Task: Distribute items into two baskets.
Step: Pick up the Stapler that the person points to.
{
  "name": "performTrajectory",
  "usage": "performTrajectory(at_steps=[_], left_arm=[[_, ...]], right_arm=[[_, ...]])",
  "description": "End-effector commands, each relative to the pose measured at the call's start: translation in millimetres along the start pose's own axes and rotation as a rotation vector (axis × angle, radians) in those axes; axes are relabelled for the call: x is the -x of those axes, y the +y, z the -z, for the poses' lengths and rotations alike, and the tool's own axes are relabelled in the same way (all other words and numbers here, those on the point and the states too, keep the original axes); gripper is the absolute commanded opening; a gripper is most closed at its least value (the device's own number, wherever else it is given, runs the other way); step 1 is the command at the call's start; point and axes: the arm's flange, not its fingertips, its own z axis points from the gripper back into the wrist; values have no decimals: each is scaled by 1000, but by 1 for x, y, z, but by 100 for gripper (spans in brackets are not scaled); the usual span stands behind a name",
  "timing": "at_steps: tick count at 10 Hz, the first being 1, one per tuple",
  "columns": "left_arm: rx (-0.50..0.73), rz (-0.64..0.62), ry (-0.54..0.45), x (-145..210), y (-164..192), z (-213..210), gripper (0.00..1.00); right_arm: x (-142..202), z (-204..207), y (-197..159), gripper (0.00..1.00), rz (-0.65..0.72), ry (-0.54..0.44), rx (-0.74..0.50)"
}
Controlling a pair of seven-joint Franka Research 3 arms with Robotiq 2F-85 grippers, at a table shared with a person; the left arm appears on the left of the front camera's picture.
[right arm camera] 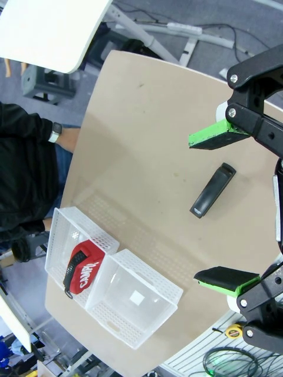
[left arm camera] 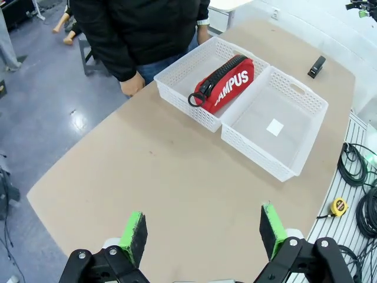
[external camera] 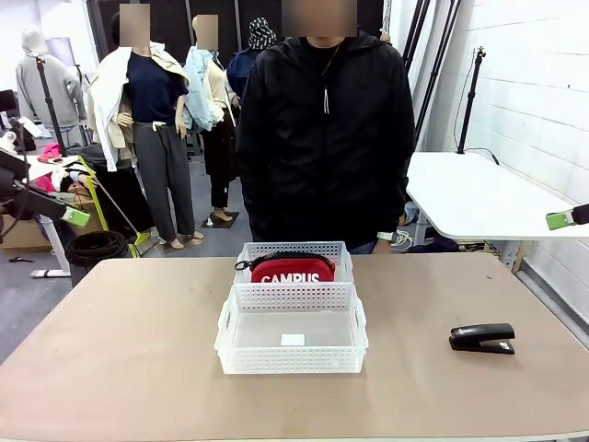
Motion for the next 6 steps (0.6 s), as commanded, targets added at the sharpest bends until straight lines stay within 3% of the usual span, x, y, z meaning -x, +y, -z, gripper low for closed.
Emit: performTrajectory(at_steps=[1,6], left_arm=[[-4,29,-37,-2,7,7,100],[3,11,2,-3,1,4,100]], right_arm=[[1,3,-1,100,-4,-29,-20],[1,3,-1,100,-4,-29,-20]])
